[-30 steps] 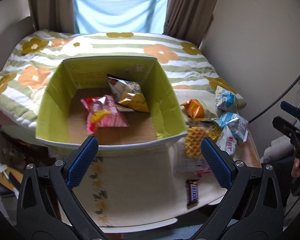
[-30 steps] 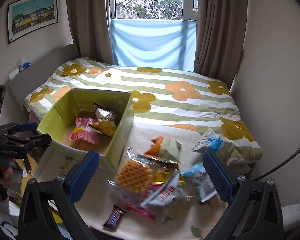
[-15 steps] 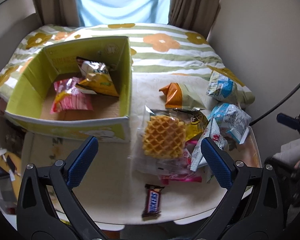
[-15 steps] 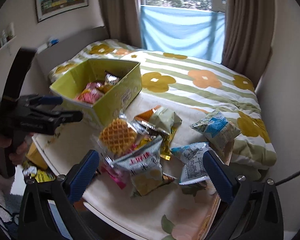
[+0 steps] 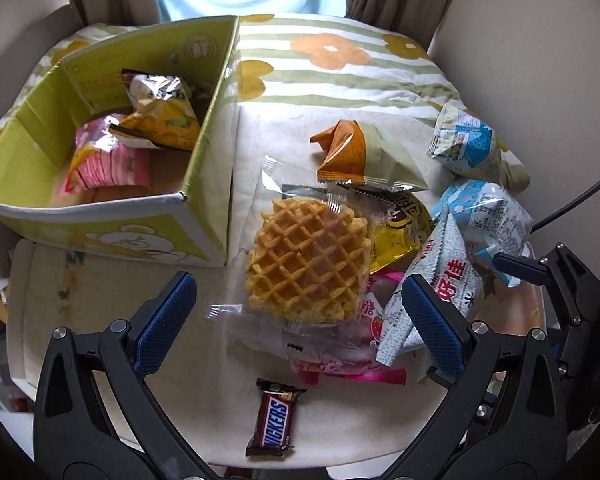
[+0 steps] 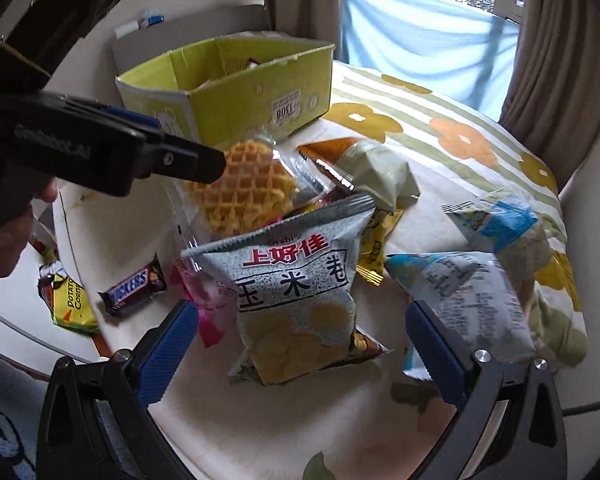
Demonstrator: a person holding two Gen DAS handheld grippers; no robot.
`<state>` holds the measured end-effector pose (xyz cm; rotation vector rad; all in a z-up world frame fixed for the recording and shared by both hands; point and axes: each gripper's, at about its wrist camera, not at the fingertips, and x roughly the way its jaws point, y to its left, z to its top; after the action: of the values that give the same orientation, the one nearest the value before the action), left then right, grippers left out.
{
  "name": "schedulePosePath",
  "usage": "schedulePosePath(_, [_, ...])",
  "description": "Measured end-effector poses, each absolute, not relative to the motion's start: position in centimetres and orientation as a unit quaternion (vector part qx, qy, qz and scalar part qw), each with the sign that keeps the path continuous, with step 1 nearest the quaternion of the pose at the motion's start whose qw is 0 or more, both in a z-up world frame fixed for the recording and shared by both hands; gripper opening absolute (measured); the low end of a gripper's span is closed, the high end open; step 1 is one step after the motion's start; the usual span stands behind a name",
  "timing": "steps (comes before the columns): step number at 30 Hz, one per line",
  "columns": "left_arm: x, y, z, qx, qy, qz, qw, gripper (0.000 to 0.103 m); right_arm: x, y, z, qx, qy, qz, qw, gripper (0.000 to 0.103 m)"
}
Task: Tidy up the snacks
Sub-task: 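Grasp the wrapped waffle with the left tool while the right grasps the corn-roll bag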
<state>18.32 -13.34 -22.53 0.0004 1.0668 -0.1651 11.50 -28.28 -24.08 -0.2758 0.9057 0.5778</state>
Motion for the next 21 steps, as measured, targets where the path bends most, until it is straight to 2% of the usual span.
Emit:
schedulePosePath(8, [19.0, -14.7, -24.4, 0.031, 0.497, -0.079, 0.864, 0.102, 11.9, -27.6, -26.1, -0.152, 0.436, 0.288, 0.839, 0.084])
schedulePosePath(14, [19.5, -15.5, -25.4, 0.046, 0.499, -0.080, 0.862, 0.102, 11.9, -27.5, -26.7, -0.164, 0.436, 0.285, 0.838, 0.065])
schedulePosePath(18, [19.9, -15.9, -26.0, 0.056, 0.501, -0.079, 0.860, 0.102, 11.9, -27.7, -26.4, -0.167, 0.433, 0.288, 0.837, 0.057])
schedulePosePath(21, [20.3, -16.1, -26.3, 0.055, 0.503, -0.076, 0.859, 0.102, 11.6, -28.0, -25.9, -0.159, 0.430, 0.294, 0.839, 0.054])
